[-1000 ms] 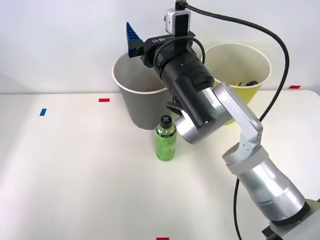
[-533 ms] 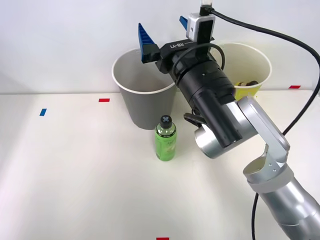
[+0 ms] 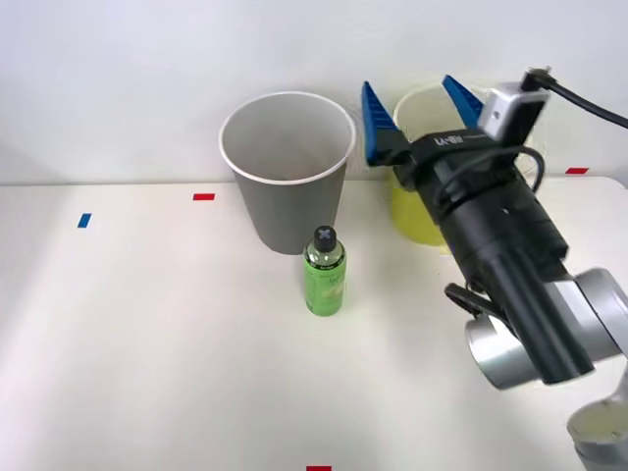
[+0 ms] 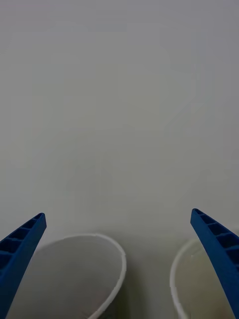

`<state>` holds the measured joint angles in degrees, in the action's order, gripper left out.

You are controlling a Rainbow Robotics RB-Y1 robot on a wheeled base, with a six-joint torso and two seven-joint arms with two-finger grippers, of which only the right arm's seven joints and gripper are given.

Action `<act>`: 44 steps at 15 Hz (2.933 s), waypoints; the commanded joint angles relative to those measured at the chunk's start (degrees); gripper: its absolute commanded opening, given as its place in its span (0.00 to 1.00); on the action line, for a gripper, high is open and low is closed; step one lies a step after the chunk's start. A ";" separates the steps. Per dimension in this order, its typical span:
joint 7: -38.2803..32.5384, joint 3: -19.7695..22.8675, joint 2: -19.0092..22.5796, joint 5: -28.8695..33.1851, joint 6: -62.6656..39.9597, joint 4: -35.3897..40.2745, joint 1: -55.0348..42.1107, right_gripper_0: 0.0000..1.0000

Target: Put cans in the gray bin, plastic bottles in the light green bin

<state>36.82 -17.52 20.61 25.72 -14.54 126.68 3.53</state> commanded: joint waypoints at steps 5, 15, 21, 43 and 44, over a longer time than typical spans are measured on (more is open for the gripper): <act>-0.17 1.78 -4.44 3.64 -0.05 4.10 -14.51 1.00; 1.85 7.85 -10.15 -4.45 9.44 4.01 -29.37 1.00; 29.36 7.67 -9.36 -12.27 21.57 4.01 -44.66 1.00; 50.98 3.89 -9.18 -15.78 50.13 -17.43 -61.18 1.00; 50.89 2.75 -8.75 -16.40 51.71 -17.43 -61.18 1.00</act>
<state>87.81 -13.72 11.40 9.98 35.84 109.31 -57.64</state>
